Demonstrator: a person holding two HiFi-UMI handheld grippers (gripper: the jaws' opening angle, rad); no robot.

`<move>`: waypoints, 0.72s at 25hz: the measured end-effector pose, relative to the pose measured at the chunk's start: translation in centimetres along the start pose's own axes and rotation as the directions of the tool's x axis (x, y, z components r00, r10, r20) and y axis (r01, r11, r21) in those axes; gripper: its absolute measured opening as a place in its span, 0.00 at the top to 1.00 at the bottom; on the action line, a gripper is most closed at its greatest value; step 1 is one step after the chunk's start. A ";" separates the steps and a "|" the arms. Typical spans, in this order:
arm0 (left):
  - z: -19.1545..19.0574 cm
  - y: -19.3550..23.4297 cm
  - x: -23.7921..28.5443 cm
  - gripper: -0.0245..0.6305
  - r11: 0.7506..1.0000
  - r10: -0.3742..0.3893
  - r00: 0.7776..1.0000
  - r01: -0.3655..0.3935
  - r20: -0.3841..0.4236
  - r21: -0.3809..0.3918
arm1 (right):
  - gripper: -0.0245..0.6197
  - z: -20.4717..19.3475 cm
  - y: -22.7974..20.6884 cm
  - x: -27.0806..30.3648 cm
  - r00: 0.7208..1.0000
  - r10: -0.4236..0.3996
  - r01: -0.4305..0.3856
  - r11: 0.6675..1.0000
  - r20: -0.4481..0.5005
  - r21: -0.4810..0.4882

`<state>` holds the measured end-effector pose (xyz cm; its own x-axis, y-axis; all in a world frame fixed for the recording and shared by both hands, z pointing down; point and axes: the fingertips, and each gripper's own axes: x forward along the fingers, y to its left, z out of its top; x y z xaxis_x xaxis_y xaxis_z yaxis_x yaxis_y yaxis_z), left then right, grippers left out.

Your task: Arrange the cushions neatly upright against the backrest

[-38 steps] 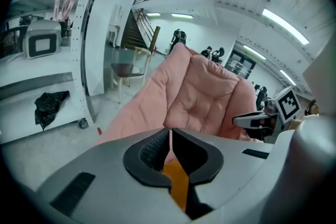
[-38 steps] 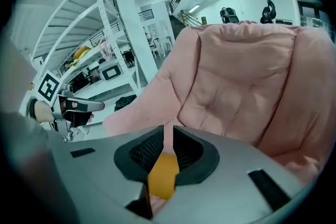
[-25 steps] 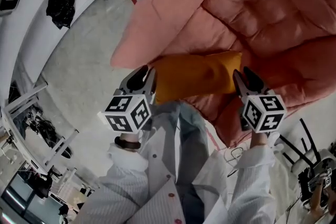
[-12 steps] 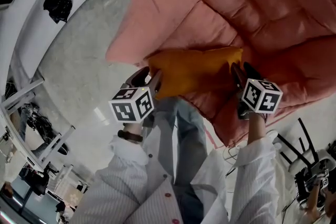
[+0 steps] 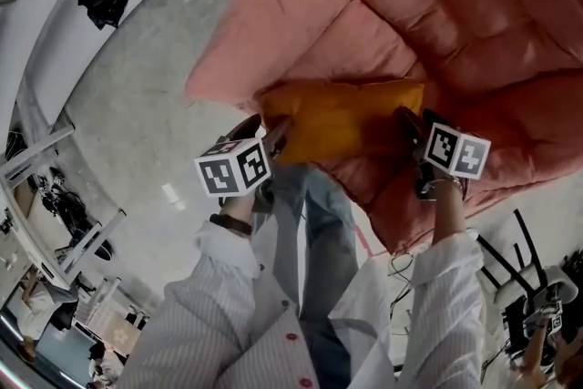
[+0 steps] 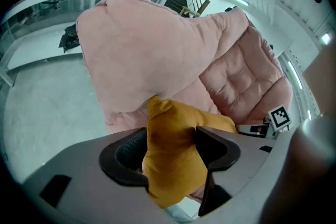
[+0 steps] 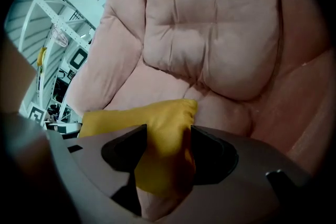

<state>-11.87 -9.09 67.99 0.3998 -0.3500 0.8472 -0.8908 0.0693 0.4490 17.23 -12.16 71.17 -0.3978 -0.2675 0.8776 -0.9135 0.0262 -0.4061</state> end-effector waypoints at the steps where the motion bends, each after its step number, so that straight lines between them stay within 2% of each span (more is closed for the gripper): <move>1: 0.0 -0.1 0.0 0.51 1.000 -0.011 1.000 0.011 -0.005 -0.018 | 0.61 0.0 0.2 -0.1 1.000 0.002 -0.002 1.000 -0.002 -0.003; 3: -0.2 -0.3 -0.2 0.55 0.998 -0.031 0.999 0.031 -0.008 -0.048 | 0.62 -0.2 0.7 -0.2 1.000 0.009 -0.009 1.000 -0.007 -0.011; 9: -0.4 -0.6 0.0 0.68 0.997 -0.055 0.998 0.054 -0.018 -0.058 | 0.79 -0.8 1.4 0.2 1.000 0.012 -0.012 0.999 -0.018 -0.037; 18: -0.6 -0.8 -0.9 0.72 0.996 -0.077 0.997 0.076 -0.009 -0.047 | 0.86 -1.1 2.4 -0.9 1.000 -0.009 0.012 0.994 0.030 -0.107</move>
<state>-11.42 -8.31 67.06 0.4689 -0.3455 0.8129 -0.8466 0.0866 0.5252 15.26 -10.80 69.71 -0.3868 -0.2963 0.8733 -0.9222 0.1255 -0.3659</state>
